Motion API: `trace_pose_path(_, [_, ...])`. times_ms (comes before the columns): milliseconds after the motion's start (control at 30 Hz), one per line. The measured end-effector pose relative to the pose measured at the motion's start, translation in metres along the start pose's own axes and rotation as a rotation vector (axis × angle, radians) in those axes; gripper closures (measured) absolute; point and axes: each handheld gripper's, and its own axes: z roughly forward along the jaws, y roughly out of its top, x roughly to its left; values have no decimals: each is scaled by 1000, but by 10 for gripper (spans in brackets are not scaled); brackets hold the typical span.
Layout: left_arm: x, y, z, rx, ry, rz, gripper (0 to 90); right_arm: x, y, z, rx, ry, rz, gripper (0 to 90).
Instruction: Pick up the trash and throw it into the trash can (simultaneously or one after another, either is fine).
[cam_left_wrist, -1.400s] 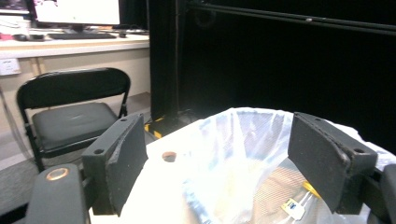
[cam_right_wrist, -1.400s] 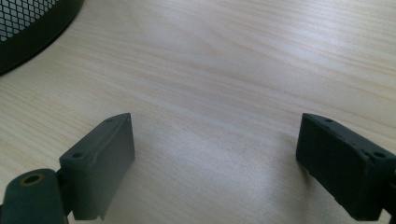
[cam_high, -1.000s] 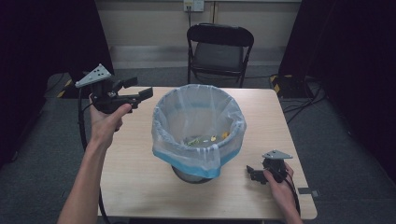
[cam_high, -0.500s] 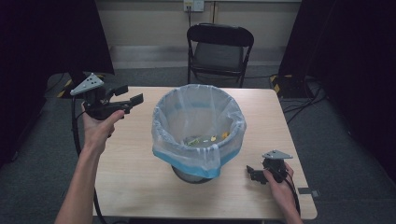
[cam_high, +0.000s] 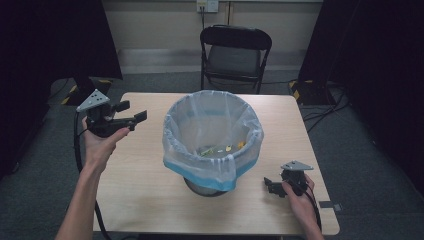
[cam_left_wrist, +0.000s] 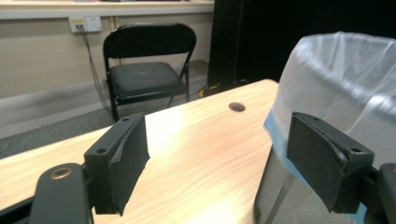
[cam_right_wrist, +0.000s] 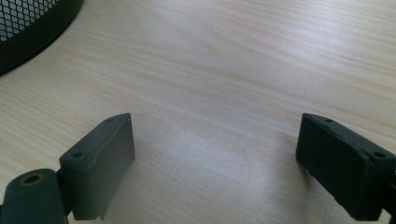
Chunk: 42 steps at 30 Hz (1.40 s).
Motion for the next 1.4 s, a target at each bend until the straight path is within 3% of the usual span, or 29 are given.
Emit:
trace_pose_path(600, [17,-71,-10,137,68,-79,172,0,0,0,0,0,0,107])
trace_pose_path(933, [24,-111,-7,226,74,-130,158,0,0,0,0,0,-1,107])
trace_pose_path(1133, [24,-136,-5,310,69,-124,161,0,0,0,0,0,-2,107])
trace_pose_path(1233, [23,-149,-4,351,102,-117,160,0,0,0,0,0,-1,107])
trace_pose_path(1400, [22,-167,-1,414,113,-120,162,0,0,0,0,-1,-2,107])
